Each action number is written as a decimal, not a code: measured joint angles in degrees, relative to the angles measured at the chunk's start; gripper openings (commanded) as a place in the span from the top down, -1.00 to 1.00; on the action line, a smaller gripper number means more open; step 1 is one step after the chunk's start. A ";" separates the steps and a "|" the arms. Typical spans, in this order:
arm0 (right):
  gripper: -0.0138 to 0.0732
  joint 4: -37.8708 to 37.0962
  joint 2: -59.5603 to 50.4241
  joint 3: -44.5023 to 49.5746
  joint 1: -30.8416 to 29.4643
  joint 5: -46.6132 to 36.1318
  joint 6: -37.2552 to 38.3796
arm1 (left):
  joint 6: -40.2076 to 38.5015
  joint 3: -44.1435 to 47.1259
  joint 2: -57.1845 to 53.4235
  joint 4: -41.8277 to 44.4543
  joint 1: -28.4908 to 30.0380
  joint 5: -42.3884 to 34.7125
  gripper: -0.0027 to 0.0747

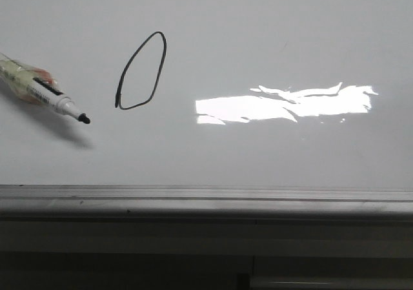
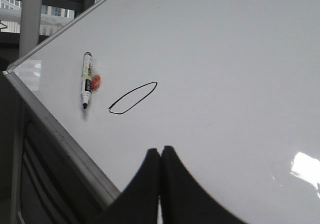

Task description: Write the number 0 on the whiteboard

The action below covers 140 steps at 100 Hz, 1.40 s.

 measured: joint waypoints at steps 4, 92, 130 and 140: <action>0.84 0.00 0.00 0.00 0.00 0.00 0.00 | 0.00 0.00 0.00 0.00 0.00 0.00 0.98; 0.84 -44.15 0.00 9.23 -3.21 -12.13 57.51 | 0.00 0.00 0.00 0.04 0.00 0.00 0.98; 0.84 -55.13 -3.95 9.23 -25.93 -4.03 67.04 | 0.00 0.00 0.00 0.14 0.00 0.00 0.98; 0.84 -56.02 -3.95 9.23 -30.93 -1.63 67.18 | 0.00 0.00 0.00 0.14 0.00 0.00 0.98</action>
